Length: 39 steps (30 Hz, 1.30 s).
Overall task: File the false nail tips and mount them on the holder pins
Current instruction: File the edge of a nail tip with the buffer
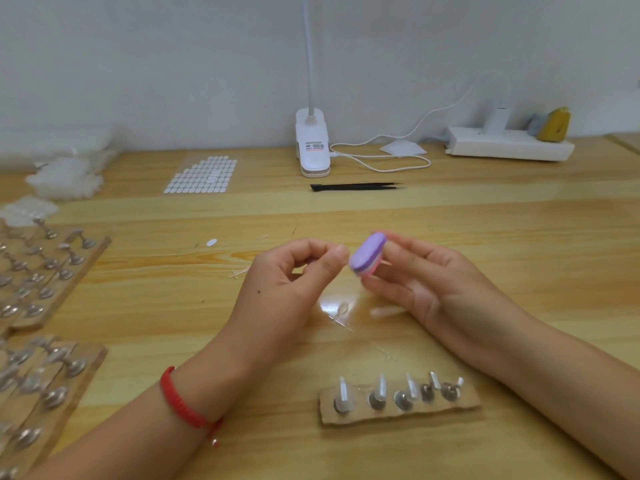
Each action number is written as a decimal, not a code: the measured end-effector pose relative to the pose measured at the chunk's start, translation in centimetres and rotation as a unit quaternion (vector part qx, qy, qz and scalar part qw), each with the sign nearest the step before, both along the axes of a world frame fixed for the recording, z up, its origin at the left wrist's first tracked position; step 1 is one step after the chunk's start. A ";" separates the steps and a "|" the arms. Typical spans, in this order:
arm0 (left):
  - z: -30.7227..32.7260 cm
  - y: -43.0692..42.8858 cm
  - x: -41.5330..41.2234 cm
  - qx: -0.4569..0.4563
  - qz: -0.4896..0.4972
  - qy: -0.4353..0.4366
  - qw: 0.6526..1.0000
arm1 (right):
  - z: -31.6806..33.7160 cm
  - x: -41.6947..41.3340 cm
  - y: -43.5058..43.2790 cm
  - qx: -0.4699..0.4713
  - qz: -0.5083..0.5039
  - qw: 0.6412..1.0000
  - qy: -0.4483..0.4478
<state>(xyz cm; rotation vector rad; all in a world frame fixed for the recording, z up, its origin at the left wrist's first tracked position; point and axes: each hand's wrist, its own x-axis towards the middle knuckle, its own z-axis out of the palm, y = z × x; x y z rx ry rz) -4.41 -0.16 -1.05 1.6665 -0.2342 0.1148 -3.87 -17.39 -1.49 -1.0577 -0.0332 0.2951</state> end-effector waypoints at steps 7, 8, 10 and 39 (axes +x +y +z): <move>0.0 0.1 0.0 -0.006 0.001 0.004 1.000 | -0.1 0.0 0.0 -0.013 0.008 1.000 -0.014; 0.0 0.1 0.0 -0.005 0.004 0.004 1.000 | 0.0 0.1 -0.2 0.013 0.006 1.000 -0.002; 0.0 0.0 0.0 -0.004 0.010 0.004 1.000 | 0.0 0.1 -0.1 0.003 0.017 1.000 -0.005; 0.0 0.2 0.1 0.000 0.006 0.011 1.000 | 0.0 -0.1 0.1 -0.031 0.016 0.999 -0.022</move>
